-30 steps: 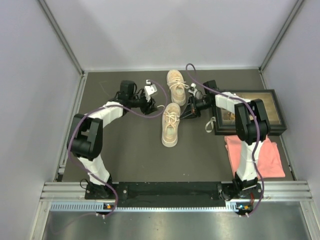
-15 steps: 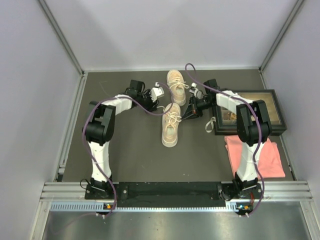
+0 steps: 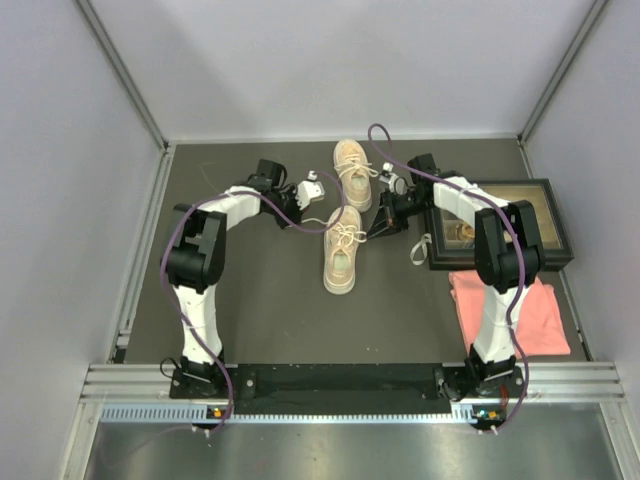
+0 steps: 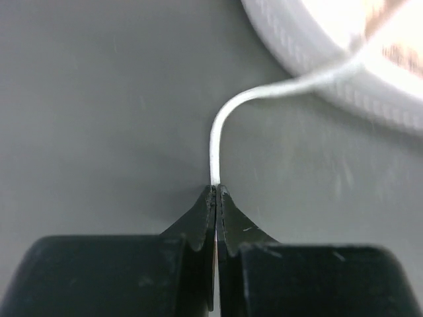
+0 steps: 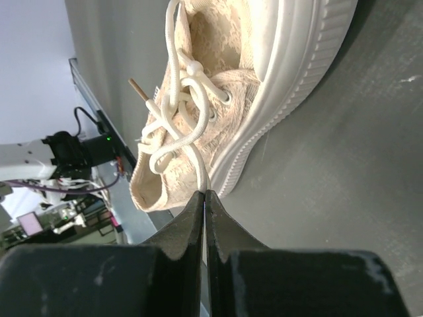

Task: Tie the shoes

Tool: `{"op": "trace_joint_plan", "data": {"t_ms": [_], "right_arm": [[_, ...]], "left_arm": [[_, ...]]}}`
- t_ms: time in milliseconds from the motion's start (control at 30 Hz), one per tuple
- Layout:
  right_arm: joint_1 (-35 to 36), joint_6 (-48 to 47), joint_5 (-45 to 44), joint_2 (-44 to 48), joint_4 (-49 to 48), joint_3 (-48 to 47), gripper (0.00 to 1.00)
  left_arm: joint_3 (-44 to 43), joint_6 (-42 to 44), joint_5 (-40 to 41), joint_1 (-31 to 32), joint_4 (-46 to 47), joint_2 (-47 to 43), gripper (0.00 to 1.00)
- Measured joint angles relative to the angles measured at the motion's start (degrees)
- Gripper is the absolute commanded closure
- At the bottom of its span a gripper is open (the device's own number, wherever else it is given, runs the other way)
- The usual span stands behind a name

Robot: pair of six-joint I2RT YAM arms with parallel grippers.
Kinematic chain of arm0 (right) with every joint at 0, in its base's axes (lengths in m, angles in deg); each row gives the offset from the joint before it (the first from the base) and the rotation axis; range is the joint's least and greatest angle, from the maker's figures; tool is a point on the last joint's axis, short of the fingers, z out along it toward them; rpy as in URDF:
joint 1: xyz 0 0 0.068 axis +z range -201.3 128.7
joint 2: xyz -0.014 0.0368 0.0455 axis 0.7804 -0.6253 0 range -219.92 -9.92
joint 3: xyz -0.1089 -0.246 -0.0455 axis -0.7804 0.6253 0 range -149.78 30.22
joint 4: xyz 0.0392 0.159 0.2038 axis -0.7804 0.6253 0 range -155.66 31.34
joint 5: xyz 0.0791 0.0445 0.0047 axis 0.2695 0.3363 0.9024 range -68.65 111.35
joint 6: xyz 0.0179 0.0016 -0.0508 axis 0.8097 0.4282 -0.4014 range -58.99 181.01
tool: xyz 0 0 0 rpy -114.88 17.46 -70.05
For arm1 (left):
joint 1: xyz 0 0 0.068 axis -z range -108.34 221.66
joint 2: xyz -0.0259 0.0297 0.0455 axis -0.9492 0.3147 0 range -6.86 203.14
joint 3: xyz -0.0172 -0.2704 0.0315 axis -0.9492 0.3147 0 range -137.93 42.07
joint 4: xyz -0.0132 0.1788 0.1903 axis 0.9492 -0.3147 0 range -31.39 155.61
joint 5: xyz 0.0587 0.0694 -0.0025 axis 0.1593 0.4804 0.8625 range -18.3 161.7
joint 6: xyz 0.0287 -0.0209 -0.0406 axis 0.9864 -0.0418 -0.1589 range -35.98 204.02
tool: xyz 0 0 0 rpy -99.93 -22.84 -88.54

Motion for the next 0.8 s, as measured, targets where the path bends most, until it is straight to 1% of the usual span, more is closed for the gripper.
{"op": "trace_joint_plan", "data": {"t_ms": [100,167,300,433,567,667,733,800], "right_arm": [[-0.1,-1.6,-1.3,0.9,1.5,0.0,1.0],[-0.2,-2.5,-2.2,1.7,2.2,0.0,1.0],[-1.1,-4.3,-3.8,3.3,3.6,0.0,1.0],[-2.8,-5.8,-5.7,4.2,4.5,0.0,1.0],[-3.9,-6.3,-7.2,4.5,4.4,-0.1,1.0],[-4.0,-6.0,-7.3,4.5,4.2,-0.9,1.0],[-3.8,-5.7,-6.9,4.5,3.8,-2.3,1.0],[-3.6,-5.6,-6.4,4.5,3.5,-4.0,1.0]], "left_arm": [[4.5,-0.2,-0.1,-2.6,-1.4,-4.2,1.0],[8.0,-0.3,-0.5,-4.9,-2.9,-9.0,1.0],[11.0,-0.4,-1.7,-8.1,-3.8,-15.0,1.0],[14.2,-0.4,-4.2,-9.5,-4.7,-20.9,1.0],[16.5,1.1,-8.9,-10.3,-8.3,-26.4,1.0],[16.7,3.0,-14.9,-10.5,-11.9,-30.8,1.0],[16.7,4.0,-18.2,-9.6,-14.0,-33.7,1.0],[16.0,5.8,-21.0,-7.0,-17.4,-36.0,1.0]]}}
